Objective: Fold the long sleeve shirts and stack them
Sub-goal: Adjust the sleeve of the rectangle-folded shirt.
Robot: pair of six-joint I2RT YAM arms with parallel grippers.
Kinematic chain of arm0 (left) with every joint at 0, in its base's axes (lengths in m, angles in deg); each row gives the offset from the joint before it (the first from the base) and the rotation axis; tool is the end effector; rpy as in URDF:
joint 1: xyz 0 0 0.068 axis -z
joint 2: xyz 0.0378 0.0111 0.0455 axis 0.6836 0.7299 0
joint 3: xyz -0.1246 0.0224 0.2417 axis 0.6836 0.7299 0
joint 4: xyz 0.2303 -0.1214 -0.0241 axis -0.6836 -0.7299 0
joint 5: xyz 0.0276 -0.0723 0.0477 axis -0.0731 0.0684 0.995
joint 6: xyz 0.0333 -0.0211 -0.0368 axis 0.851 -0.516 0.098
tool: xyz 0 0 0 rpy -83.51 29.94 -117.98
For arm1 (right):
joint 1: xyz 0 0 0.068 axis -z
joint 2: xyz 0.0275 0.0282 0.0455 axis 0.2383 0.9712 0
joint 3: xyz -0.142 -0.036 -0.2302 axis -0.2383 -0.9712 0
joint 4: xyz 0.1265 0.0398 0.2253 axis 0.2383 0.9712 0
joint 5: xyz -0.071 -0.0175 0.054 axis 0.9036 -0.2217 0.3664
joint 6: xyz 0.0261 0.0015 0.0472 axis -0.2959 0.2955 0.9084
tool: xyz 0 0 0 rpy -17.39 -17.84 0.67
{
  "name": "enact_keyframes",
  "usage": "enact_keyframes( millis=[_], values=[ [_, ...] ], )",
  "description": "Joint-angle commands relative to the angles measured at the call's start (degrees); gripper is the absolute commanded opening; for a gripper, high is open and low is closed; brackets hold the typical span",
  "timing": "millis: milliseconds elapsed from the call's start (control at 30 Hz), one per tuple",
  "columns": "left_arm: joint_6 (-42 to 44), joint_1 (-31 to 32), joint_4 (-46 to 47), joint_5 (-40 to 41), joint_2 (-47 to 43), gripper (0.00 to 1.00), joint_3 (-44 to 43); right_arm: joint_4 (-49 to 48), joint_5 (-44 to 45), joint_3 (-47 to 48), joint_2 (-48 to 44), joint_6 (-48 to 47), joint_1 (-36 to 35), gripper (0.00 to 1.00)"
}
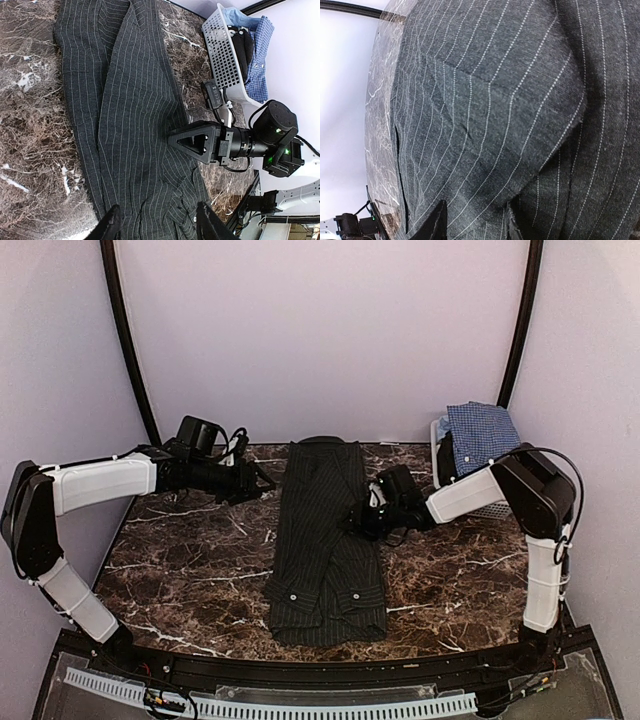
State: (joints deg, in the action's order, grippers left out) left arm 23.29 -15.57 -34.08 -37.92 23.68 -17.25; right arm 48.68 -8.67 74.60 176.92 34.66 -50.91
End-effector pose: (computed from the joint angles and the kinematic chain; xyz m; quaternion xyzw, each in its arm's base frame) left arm 0.3063 -0.1774 0.2650 0.0451 0.8684 -0.4064 0.2806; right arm 0.3234 0.2609 0.1233 0.0121 0.8925 0.4072 0.1938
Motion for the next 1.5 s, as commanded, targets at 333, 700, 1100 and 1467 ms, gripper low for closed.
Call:
enact_keyframes(
  millis=[333, 700, 1100, 1467],
  values=[
    [0.4, 0.2, -0.6, -0.3, -2.1, 0.49, 0.1, -0.1, 2.3, 4.8, 1.0, 0.4, -0.2, 0.01],
    [0.7, 0.3, -0.9, -0.5, -2.1, 0.49, 0.0, 4.1, 7.4, 4.5, -2.6, -1.9, 0.3, 0.00],
    [1.8, 1.3, -4.6, 0.1, -0.8, 0.50, 1.9, 7.8, 11.0, 4.2, -5.2, -4.3, 2.4, 0.00],
    [1.8, 3.1, -5.6, 0.8, -1.4, 0.50, 8.5, 3.4, 6.3, 1.4, -5.8, -2.3, 0.2, 0.31]
  ],
)
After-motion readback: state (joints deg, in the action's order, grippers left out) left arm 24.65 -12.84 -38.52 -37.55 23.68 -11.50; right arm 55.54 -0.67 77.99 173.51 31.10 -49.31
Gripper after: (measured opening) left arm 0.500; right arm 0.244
